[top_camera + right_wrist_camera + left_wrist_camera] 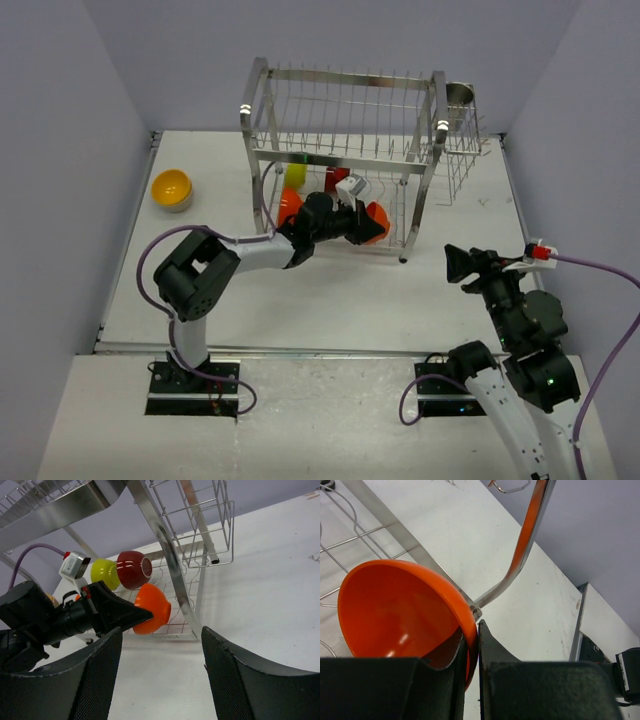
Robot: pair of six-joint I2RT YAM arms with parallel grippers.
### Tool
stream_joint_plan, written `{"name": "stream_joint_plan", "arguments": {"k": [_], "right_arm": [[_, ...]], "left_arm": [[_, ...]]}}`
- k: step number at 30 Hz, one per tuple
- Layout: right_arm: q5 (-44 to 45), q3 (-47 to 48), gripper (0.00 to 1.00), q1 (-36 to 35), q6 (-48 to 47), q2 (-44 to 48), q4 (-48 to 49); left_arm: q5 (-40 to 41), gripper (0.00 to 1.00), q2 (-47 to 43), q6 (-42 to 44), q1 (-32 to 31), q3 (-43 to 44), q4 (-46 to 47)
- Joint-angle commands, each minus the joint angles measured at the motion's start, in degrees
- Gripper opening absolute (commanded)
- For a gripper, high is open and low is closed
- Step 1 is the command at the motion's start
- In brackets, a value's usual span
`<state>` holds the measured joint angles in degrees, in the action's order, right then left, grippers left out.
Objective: Unload the bowls from the dish rack
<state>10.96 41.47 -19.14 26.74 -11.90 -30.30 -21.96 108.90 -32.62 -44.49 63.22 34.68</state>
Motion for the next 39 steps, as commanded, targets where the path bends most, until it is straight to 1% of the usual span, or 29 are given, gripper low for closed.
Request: {"name": "stream_joint_plan", "arguments": {"k": [1, 5, 7, 9, 13, 15, 17, 19, 21, 22, 23, 24, 25, 26, 28, 29, 30, 31, 32, 33, 34, 35, 36, 37, 38, 39], "right_arm": [[-0.41, -0.25, 0.66, -0.20, -0.38, 0.48, 1.74], [-0.33, -0.08, 0.66, -0.20, -0.29, 0.65, 1.21], [-0.50, -0.16, 0.66, -0.20, -0.29, 0.83, 1.21], [-0.59, -0.16, 0.66, -0.20, -0.29, 1.00, 1.39], [-1.03, -0.16, 0.66, -0.29, -0.37, 0.74, 1.74], [-1.29, -0.17, 0.66, -0.20, -0.29, 0.83, 2.18], [-1.38, 0.01, 0.66, -0.20, -0.46, 0.83, 2.18], [-1.73, -0.08, 0.66, -0.29, -0.46, 1.09, 2.27], [-1.91, -0.08, 0.66, -0.20, -0.46, 1.18, 2.35], [-2.43, -0.08, 0.66, -0.29, -0.46, 1.35, 2.27], [-2.78, -0.16, 0.66, -0.20, -0.46, 1.27, 2.44], [-2.96, -0.16, 0.66, -0.20, -0.46, 1.44, 2.53], [-3.31, -0.25, 0.66, -0.29, -0.46, 1.62, 2.79], [-3.49, -0.43, 0.66, -0.20, -0.55, 1.62, 2.88], [-3.84, -0.43, 0.66, -0.29, -0.55, 1.62, 3.06], [-4.19, -0.43, 0.66, -0.20, -0.55, 1.62, 3.06], [-4.37, -0.52, 0.66, -0.20, -0.46, 1.62, 3.15], [-4.46, -0.52, 0.66, -0.20, -0.46, 1.70, 3.23], [-4.89, -0.52, 0.66, -0.20, -0.46, 1.71, 3.32], [-5.07, -0.60, 0.66, -0.20, -0.55, 1.79, 3.41], [-5.33, -0.60, 0.66, -0.29, -0.64, 1.79, 3.41], [-5.42, -0.52, 0.66, -0.20, -0.64, 1.79, 3.32], [-5.77, -0.34, 0.66, -0.20, -0.73, 1.79, 3.24], [-6.04, -0.25, 0.66, -0.29, -0.73, 1.97, 3.06], [-6.21, 0.01, 0.66, -0.29, -0.81, 2.14, 3.06], [-6.74, 0.10, 0.66, -0.29, -0.81, 2.15, 2.88]], "left_arm": [[1.74, 0.00, -5.01, 1.42, -0.95, -1.43, 0.48], [6.47, 0.00, -9.57, 2.91, -3.31, -4.23, -4.08], [13.48, 0.00, -13.16, 3.96, -4.72, -6.43, -7.77], [17.02, 0.00, -15.81, 4.58, -5.69, -7.84, -11.80], [23.60, 0.00, -24.32, 6.16, -8.24, -12.06, -15.95], [27.30, 0.00, -26.89, 5.73, -9.30, -13.73, -20.14], [30.72, 0.00, -31.28, 4.76, -9.74, -16.53, -22.10], [33.28, 0.00, -35.66, 2.57, -9.74, -17.86, -26.05], [38.63, 0.00, -38.66, 0.56, -9.74, -18.92, -32.28], [41.18, 0.00, -41.72, -0.42, -9.83, -19.01, -34.65], [46.77, 0.00, -43.41, -1.73, -9.83, -19.10, -41.64], [49.09, 0.00, -44.82, -4.79, -9.74, -18.84, -44.75], [51.03, 0.00, -47.79, -6.12, -9.83, -18.75, -46.87], [54.96, 0.00, -49.21, -10.31, -9.83, -18.57, -52.90], [58.41, 0.00, -52.55, -14.12, -9.83, -17.87, -58.82], [62.17, 0.00, -53.43, -18.14, -9.83, -17.61, -64.33], [64.12, 0.00, -54.75, -20.18, -9.83, -17.34, -67.34], [66.23, 0.00, -54.85, -21.94, -9.74, -15.86, -70.07], [70.60, 0.00, -54.59, -27.01, -9.74, -14.46, -77.40], [72.39, 0.00, -53.37, -28.53, -9.74, -13.05, -80.78], [76.06, 0.00, -52.14, -31.33, -9.39, -9.99, -86.30], [77.31, 0.00, -50.73, -32.67, -8.52, -8.22, -88.97], [77.76, 0.00, -47.50, -32.42, -5.20, -5.07, -90.73], [77.94, 0.00, -46.16, -31.72, -3.60, -3.99, -91.88], [78.38, 0.00, -45.10, -30.67, -2.02, -3.29, -91.63], [78.47, 0.00, -43.96, -29.01, 1.13, -3.11, -90.15]]}}
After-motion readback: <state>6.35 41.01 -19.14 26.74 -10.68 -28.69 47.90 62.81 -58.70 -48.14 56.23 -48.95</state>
